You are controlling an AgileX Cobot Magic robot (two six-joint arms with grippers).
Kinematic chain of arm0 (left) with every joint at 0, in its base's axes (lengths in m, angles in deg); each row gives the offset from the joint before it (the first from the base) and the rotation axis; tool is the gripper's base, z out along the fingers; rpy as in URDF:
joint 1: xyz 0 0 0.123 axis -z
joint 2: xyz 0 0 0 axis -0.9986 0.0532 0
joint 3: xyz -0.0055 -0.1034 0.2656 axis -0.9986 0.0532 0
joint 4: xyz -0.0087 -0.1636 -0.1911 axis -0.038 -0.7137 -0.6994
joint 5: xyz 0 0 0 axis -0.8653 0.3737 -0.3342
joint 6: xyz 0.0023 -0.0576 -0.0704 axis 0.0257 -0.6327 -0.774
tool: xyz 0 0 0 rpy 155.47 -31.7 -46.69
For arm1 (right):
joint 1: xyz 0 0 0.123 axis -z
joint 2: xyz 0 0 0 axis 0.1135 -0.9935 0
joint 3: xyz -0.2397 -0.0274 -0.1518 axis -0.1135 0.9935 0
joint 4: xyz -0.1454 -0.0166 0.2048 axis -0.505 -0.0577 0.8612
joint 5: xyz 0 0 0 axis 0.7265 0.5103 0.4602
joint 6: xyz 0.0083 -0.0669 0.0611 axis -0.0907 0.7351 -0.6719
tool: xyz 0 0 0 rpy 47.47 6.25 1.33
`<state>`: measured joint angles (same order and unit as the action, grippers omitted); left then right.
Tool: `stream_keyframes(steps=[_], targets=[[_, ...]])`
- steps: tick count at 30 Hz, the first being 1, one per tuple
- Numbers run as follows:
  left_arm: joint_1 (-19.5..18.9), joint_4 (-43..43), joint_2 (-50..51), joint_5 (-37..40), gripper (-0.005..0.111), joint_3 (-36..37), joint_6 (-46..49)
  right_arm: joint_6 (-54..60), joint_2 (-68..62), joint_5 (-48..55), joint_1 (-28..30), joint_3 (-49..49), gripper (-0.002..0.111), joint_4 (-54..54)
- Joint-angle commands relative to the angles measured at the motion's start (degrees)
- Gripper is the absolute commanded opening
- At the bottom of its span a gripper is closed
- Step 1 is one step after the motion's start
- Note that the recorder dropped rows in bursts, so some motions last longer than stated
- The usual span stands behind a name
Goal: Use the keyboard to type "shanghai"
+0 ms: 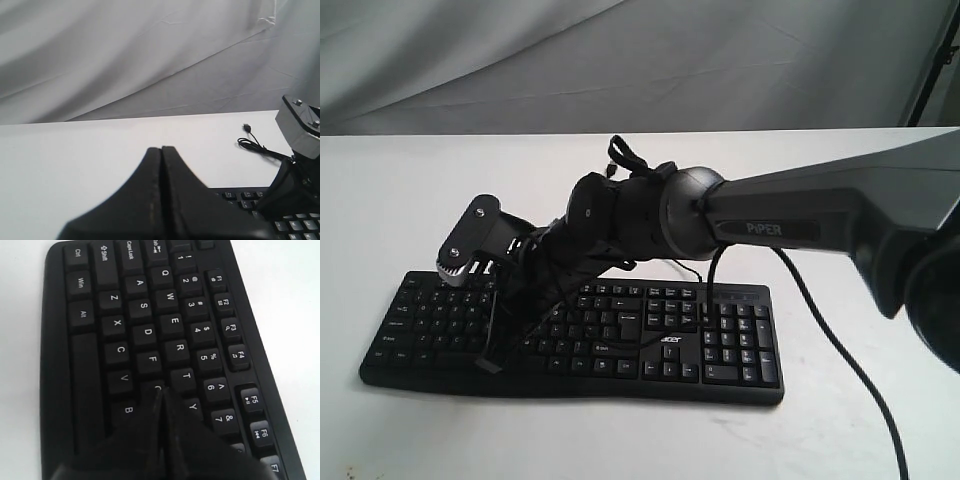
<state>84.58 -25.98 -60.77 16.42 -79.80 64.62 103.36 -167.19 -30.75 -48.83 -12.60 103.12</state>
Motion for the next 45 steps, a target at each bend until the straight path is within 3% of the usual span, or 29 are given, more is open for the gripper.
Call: stream_keyframes(steps=[1,33,45], targets=[[0.37,0.00,-0.14,-0.34,0.000,0.10,-0.15,0.35,0.01,-0.83,0.00,0.32,0.000,0.67],[0.37,0.00,-0.14,-0.34,0.000,0.10,-0.15,1.04,-2.71,-1.18,0.00,0.32,0.000,2.15],[0.37,0.00,-0.14,-0.34,0.000,0.10,-0.15,-2.22,0.96,2.30,1.53,0.42,0.000,-2.34]])
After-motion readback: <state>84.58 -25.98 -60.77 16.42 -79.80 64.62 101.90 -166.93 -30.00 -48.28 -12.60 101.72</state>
